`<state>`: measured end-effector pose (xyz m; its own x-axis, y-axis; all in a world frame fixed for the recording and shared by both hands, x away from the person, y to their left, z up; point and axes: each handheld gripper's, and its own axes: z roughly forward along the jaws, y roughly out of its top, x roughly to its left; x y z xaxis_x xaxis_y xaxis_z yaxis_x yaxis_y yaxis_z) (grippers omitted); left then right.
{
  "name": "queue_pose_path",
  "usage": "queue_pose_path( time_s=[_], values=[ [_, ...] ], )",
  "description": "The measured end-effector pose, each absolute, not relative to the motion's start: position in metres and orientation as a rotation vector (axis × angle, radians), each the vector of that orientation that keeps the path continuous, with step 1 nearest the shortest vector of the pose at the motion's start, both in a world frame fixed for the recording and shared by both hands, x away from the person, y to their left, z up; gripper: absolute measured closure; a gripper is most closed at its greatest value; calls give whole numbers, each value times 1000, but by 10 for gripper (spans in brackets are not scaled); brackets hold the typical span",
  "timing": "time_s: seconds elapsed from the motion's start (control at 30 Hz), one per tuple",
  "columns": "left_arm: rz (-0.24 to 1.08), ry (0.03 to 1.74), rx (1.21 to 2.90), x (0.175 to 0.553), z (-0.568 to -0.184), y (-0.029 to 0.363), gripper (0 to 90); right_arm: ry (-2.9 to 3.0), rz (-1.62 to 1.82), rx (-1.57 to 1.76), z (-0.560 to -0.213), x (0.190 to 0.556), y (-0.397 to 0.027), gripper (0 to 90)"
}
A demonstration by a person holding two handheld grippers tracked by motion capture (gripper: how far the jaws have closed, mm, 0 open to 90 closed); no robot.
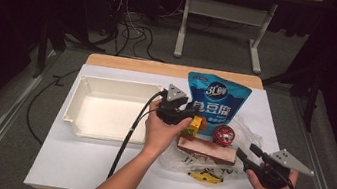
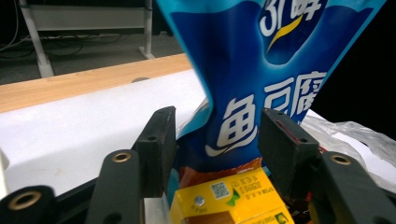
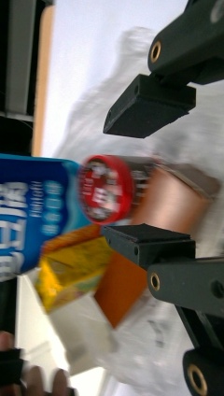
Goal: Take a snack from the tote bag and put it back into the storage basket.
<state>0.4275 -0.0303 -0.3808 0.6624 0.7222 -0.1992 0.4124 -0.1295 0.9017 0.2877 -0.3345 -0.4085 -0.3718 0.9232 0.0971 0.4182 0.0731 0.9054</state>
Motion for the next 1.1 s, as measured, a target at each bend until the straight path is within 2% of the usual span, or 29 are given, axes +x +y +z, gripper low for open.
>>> queue_pose_path(
  time_s=[0.23, 0.47, 0.6, 0.63, 0.67, 0.73, 0.8, 0.87, 1.03, 1.1],
  values=[
    [333, 908, 1719, 434, -376, -26, 466, 1846, 1271, 1329, -395, 323, -323, 453],
    [322, 906, 1758, 445, -376, -45, 308, 1885, 1273, 1313, -410, 315, -312, 454],
    [305, 914, 1782, 449, -377, -51, 334, 1892, 1277, 1320, -414, 311, -315, 456],
    [304, 916, 1793, 449, -378, -53, 359, 1895, 1274, 1321, -415, 310, -315, 456],
    [300, 910, 1810, 449, -379, -55, 430, 1896, 1271, 1323, -416, 309, -316, 458],
    [350, 901, 1821, 445, -378, -58, 506, 1894, 1270, 1328, -417, 308, -318, 462],
    [382, 885, 1838, 442, -377, -60, 648, 1891, 1272, 1336, -417, 308, -318, 464],
    [377, 868, 1860, 440, -373, -64, 745, 1891, 1282, 1339, -418, 307, -319, 477],
    [399, 864, 1876, 440, -371, -69, 866, 1908, 1281, 1325, -419, 306, -315, 480],
    [361, 870, 1860, 441, -372, -68, 894, 1913, 1271, 1319, -419, 305, -313, 480]
  ],
)
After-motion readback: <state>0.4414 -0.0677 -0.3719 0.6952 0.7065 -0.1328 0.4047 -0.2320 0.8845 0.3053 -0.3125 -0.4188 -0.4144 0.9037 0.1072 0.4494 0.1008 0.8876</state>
